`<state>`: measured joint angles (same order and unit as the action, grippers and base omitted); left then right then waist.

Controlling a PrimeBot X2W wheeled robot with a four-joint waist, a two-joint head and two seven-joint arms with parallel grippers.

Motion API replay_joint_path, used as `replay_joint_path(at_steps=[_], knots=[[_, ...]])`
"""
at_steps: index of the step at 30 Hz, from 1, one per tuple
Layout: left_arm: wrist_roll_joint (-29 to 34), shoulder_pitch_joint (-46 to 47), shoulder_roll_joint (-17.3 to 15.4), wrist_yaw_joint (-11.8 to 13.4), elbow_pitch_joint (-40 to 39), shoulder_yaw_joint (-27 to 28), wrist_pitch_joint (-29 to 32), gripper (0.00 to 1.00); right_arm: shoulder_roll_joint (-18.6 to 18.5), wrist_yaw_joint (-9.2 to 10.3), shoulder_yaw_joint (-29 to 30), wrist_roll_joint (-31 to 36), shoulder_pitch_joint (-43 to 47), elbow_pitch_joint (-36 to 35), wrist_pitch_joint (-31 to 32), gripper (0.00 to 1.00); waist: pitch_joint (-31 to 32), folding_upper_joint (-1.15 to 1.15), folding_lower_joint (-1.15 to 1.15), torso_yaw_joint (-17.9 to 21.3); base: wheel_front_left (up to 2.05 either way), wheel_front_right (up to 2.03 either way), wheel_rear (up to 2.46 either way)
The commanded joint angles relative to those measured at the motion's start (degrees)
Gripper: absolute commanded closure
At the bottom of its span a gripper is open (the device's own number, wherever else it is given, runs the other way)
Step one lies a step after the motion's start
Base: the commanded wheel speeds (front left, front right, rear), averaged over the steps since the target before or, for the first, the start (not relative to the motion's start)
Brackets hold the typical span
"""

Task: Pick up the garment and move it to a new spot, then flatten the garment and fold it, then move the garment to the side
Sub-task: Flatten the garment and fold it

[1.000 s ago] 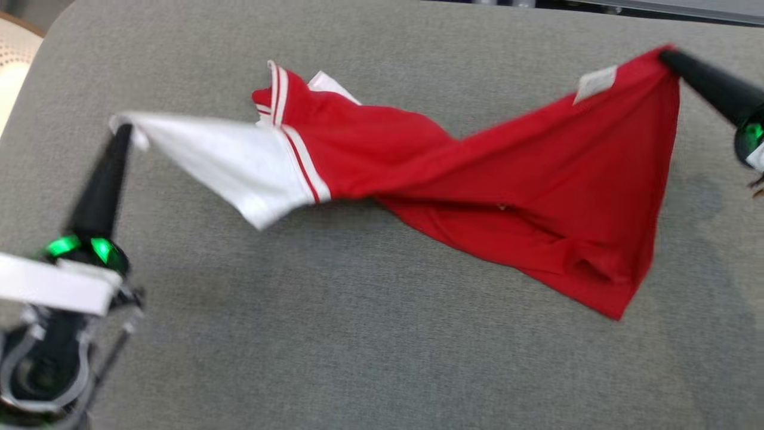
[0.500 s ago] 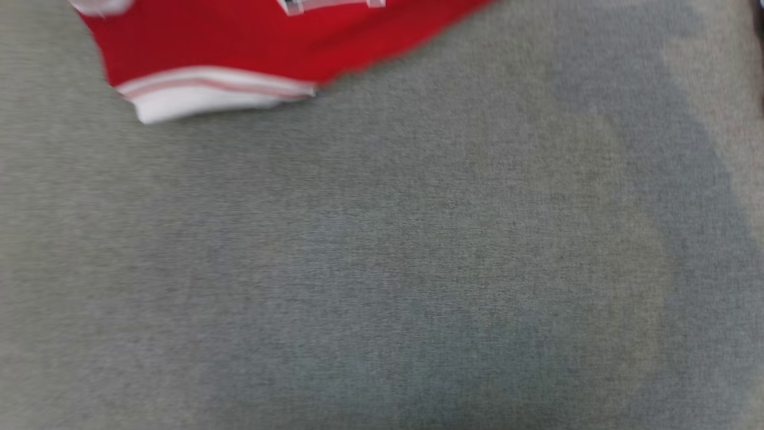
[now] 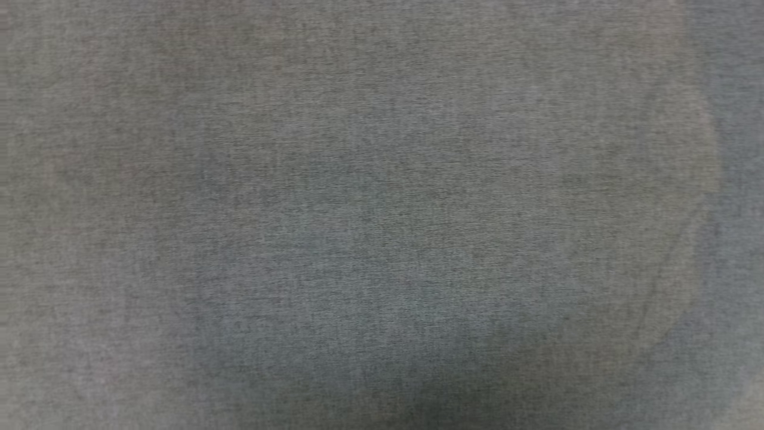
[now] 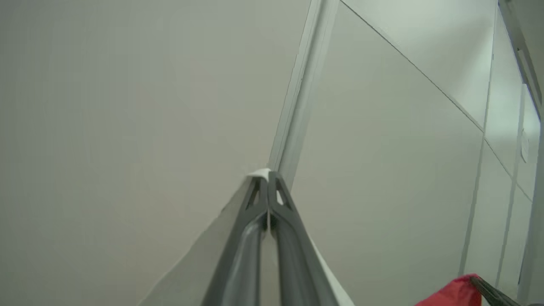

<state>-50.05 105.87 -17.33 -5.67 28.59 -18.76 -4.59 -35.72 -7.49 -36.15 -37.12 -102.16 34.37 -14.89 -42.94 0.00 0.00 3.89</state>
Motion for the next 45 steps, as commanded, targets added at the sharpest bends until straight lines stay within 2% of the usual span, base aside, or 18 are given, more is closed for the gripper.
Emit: replay_joint_path(at_steps=[1,5,8,11,14,18,22,25,31,36,40,45], knots=[[-1.11,-2.47,-0.3,-0.43,-0.1,0.31,-0.07,1.0,-0.23,0.02,0.01,0.6,2.03,-1.21,-0.33,1.0,-0.2,0.0,0.0,-1.05,0.0,0.0,0.0],[-6.93,-14.53,-2.05,-1.49,-4.86,1.05,0.75,1.0,-1.62,0.03,1.35,-0.7,12.22,-7.82,-0.27,1.0,2.22,0.0,0.0,-2.81,0.0,0.0,0.0],[-11.78,-29.71,-4.42,-1.67,-11.57,1.66,2.17,1.0,-3.0,0.03,1.59,-1.55,23.65,-13.09,-0.26,1.0,5.74,0.0,0.0,-3.92,0.0,0.0,0.0],[-16.4,-46.89,-6.83,-1.3,-20.27,2.58,2.78,1.0,-4.16,0.03,4.3,-2.66,35.57,-18.31,-0.27,1.0,10.24,0.0,0.0,-4.8,0.0,0.0,0.0],[-20.49,-63.49,-8.69,0.67,-29.47,4.79,2.05,1.0,-4.42,0.03,8.29,-4.75,47.56,-23.17,-0.27,1.0,14.72,0.0,0.0,-5.32,0.0,0.0,0.0],[-24.13,-83.4,-10.35,4.58,-41.32,7.27,0.7,1.0,-4.64,0.04,12.89,-6.77,62.48,-28.55,-0.27,1.0,19.91,0.0,0.0,-5.89,0.0,0.0,0.0],[-26.17,-98.37,-11.1,7.75,-50.44,8.4,-0.28,1.0,-3.68,0.03,16.85,-7.6,75.16,-32.98,-0.26,1.0,22.63,0.0,0.0,-6.05,0.0,0.0,0.0],[-26.45,-106.19,-11.52,9.45,-55.52,7.88,-0.57,1.0,-3.36,0.03,18.68,-6.86,82.25,-35.45,-0.24,1.0,23.58,0.0,0.0,-5.94,0.0,0.0,0.0],[-26.59,-117.59,-12.26,12.89,-62.95,5.88,0.22,1.0,-2.53,0.03,23.65,-5.88,94.91,-39.54,-0.25,1.0,24.66,0.0,0.0,-6.2,0.0,0.0,0.0],[-26.15,-121.04,-13.13,15.42,-66.28,5.23,1.24,1.0,-1.75,0.03,26.8,-5.54,102.73,-42.46,-0.25,1.0,25.26,0.0,0.0,-5.89,0.0,0.0,0.0],[-26.05,-117.16,-12.67,16.56,-64.44,4.43,2.31,1.0,-1.58,0.03,24.81,-6.37,103.66,-40.65,-0.26,1.0,25.38,0.0,0.0,-5.3,0.0,0.0,0.0],[-25.51,-106.94,-10.39,16.59,-56.79,0.95,5.44,1.0,-0.92,0.03,19.46,-7.49,98.16,-32.63,-0.25,1.0,24.46,0.0,0.0,-4.84,0.0,0.0,0.0]])
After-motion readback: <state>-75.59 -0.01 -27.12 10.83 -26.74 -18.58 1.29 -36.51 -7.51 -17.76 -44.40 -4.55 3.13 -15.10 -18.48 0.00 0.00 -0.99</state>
